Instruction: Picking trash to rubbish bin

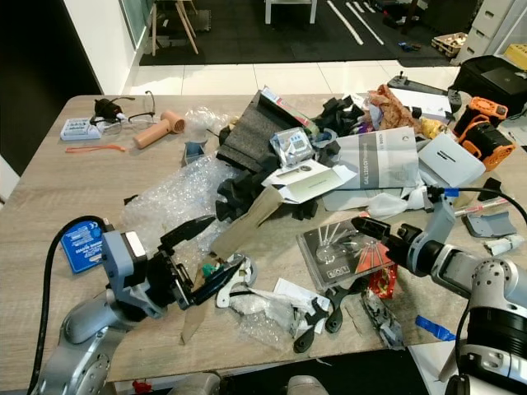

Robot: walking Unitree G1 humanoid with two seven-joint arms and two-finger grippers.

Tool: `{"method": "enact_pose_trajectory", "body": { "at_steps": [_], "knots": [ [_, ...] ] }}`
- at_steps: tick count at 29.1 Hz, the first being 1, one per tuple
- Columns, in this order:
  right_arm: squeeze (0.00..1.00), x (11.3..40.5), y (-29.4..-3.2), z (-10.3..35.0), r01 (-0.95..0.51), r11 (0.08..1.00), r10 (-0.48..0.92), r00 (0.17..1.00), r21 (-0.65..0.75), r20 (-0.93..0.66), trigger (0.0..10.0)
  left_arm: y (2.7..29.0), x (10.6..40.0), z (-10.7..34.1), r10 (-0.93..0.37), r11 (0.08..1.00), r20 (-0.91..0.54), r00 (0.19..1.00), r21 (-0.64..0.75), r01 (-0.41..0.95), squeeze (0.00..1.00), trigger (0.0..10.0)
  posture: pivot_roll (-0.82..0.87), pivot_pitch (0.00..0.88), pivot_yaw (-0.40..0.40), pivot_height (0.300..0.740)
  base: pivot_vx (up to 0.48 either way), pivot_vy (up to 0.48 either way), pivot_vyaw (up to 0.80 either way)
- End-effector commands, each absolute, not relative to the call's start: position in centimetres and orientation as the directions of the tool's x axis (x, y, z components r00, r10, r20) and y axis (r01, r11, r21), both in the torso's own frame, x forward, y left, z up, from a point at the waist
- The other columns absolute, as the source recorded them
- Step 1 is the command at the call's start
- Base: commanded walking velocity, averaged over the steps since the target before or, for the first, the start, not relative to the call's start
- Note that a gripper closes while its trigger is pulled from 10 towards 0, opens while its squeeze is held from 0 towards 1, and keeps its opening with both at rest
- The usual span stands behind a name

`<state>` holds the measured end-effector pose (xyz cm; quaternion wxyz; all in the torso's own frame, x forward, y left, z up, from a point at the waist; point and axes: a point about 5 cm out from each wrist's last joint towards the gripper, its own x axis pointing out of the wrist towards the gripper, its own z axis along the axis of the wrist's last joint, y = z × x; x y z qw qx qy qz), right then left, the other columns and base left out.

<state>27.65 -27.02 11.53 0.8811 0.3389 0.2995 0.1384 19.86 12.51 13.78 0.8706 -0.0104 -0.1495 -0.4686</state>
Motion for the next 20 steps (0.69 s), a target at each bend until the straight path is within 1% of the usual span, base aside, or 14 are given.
{"method": "enact_pose_trajectory", "body": {
  "at_steps": [1, 4, 5, 6, 11, 16, 20],
  "knots": [
    [0.0, 27.3, -26.6, 10.5, -0.013, 0.727, 0.457, 0.756, 0.687, -0.469, 10.0, 12.4, 19.6, 13.8, -0.827, 0.546, 0.243, 0.507, 0.131, 0.827, 0.0, 10.0, -0.09, 0.0, -0.036, 0.74, 0.0, 0.0, 0.0],
    [0.0, 27.0, -26.1, 10.1, -0.025, 0.725, 0.481, 0.734, 0.688, -0.48, 9.9, 12.4, 19.1, 14.1, -0.829, 0.543, 0.242, 0.505, 0.13, 0.829, 0.0, 10.0, -0.09, 0.0, -0.036, 0.74, 0.0, 0.0, 0.0],
    [0.0, 26.8, -25.9, 9.9, -0.036, 0.727, 0.493, 0.722, 0.686, -0.485, 0.5, 12.4, 19.0, 14.1, -0.829, 0.542, 0.24, 0.504, 0.13, 0.83, 0.0, 10.0, -0.09, 0.0, -0.036, 0.74, 0.0, 0.0, 0.0],
    [0.0, 26.6, -25.8, 9.8, -0.045, 0.729, 0.502, 0.713, 0.684, -0.488, 0.0, 12.3, 18.9, 14.2, -0.83, 0.542, 0.237, 0.505, 0.128, 0.83, 0.0, 10.0, -0.09, 0.0, -0.036, 0.74, 0.0, 0.0, 0.0],
    [0.0, 26.1, -25.6, 9.4, -0.068, 0.756, 0.512, 0.682, 0.651, -0.523, 0.0, 12.1, 18.5, 14.7, -0.833, 0.538, 0.232, 0.503, 0.125, 0.834, 0.0, 10.0, -0.1, 0.0, -0.033, 0.74, 0.0, 0.0, 0.0],
    [0.0, 26.2, -25.6, 9.3, -0.06, 0.761, 0.503, 0.684, 0.646, -0.529, 0.0, 11.7, 18.0, 15.3, -0.837, 0.53, 0.233, 0.494, 0.125, 0.839, 0.0, 10.0, -0.1, 0.0, -0.033, 0.74, 0.0, 0.0, 0.0],
    [0.0, 26.3, -25.8, 9.4, -0.058, 0.756, 0.498, 0.698, 0.652, -0.515, 0.0, 11.9, 18.2, 15.2, -0.844, 0.522, 0.218, 0.49, 0.126, 0.843, 0.0, 10.0, -0.1, 0.0, -0.032, 0.74, 0.0, 0.0, 0.0]
  ]
}}
